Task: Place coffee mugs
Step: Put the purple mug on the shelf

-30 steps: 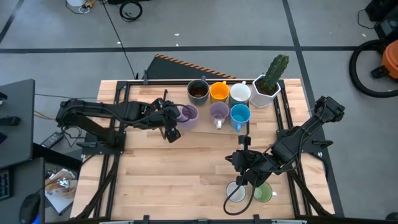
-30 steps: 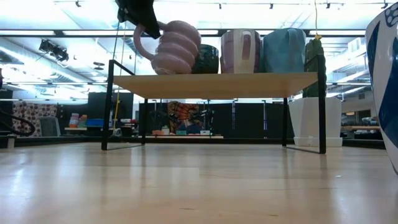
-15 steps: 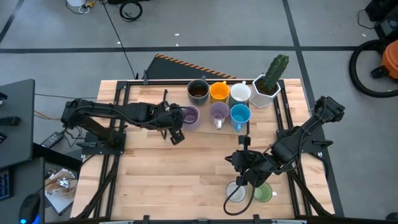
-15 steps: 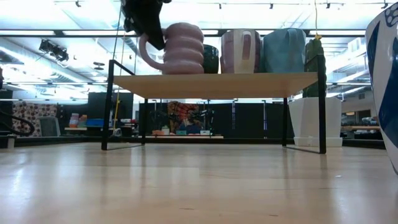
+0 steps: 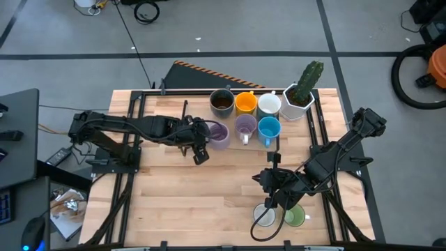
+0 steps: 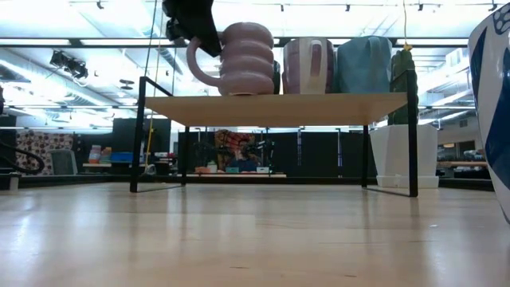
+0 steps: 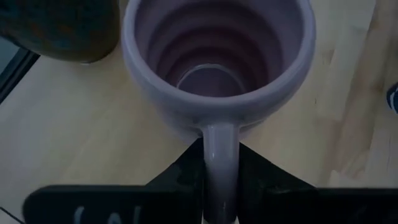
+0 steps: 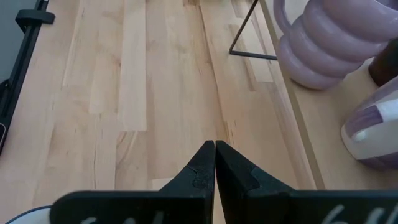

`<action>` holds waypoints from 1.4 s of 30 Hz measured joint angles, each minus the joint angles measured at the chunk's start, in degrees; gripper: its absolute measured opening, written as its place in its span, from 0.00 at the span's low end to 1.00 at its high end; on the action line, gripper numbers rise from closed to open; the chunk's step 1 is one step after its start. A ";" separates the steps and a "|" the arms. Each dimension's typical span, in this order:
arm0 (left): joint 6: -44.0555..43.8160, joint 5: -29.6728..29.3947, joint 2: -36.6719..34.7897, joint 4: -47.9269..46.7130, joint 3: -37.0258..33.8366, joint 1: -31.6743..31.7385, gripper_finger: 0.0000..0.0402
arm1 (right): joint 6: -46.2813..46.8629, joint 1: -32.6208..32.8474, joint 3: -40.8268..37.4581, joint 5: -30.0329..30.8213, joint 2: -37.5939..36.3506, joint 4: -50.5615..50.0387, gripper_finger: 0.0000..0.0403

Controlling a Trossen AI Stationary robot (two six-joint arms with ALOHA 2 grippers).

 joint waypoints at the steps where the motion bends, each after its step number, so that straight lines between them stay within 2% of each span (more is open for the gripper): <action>1: -0.09 -0.39 0.00 0.00 0.00 0.00 0.16 | 0.01 0.00 0.00 -0.01 0.00 0.00 0.05; 18: -8.19 -5.40 0.00 2.02 0.00 0.00 0.16 | -0.05 0.00 0.00 -0.01 0.00 0.00 0.05; 34: -9.68 -6.42 1.29 3.65 0.07 -0.91 0.17 | -0.24 0.00 0.00 -0.04 0.00 0.45 0.05; 37: -8.88 -6.28 1.71 3.53 0.06 -0.96 0.19 | -0.44 0.00 0.01 -0.11 0.00 0.69 0.05; 42: -8.14 -6.18 2.22 3.73 0.08 -0.90 0.29 | -0.48 -0.01 0.02 -0.70 0.00 0.84 0.05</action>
